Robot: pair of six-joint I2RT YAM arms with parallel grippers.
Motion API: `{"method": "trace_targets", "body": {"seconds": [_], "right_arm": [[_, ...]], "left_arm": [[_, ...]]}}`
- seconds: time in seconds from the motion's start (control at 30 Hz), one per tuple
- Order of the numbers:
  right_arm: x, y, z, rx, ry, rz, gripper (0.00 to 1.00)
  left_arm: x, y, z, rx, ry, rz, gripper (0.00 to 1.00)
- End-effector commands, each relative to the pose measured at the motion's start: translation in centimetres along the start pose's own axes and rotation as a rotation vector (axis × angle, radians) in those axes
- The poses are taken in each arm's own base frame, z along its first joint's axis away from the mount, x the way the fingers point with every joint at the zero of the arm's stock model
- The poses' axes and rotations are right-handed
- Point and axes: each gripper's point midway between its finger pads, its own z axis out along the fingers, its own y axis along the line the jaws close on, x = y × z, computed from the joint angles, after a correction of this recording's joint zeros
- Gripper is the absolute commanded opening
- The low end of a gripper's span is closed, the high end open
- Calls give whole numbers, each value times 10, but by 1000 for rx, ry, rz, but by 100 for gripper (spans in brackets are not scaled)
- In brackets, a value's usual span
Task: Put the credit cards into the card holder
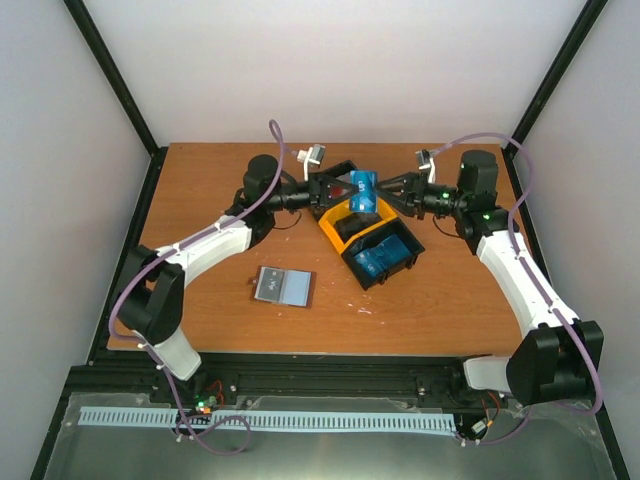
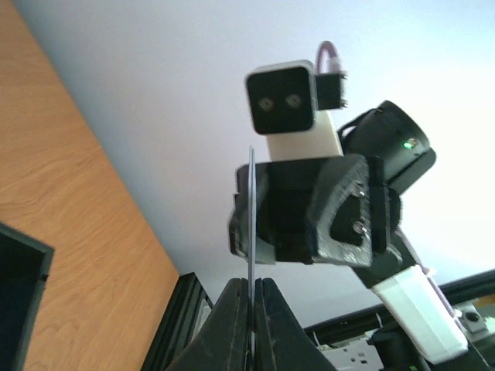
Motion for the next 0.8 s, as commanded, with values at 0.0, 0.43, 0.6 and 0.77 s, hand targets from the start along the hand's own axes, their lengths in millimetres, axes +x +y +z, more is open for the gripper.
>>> {"method": "trace_targets", "body": {"seconds": [0.0, 0.43, 0.6, 0.77], "right_arm": [[-20, 40, -7, -108, -72, -73, 33], [-22, 66, -11, -183, -71, -144, 14], [-17, 59, -10, -178, -51, -145, 12], [-11, 56, -10, -184, -35, -163, 10]], "left_arm": [[-8, -59, -13, 128, -6, 121, 1], [-20, -98, -18, 226, -9, 120, 1], [-22, -100, -18, 239, -16, 109, 1], [-24, -101, -18, 252, -23, 96, 1]]}}
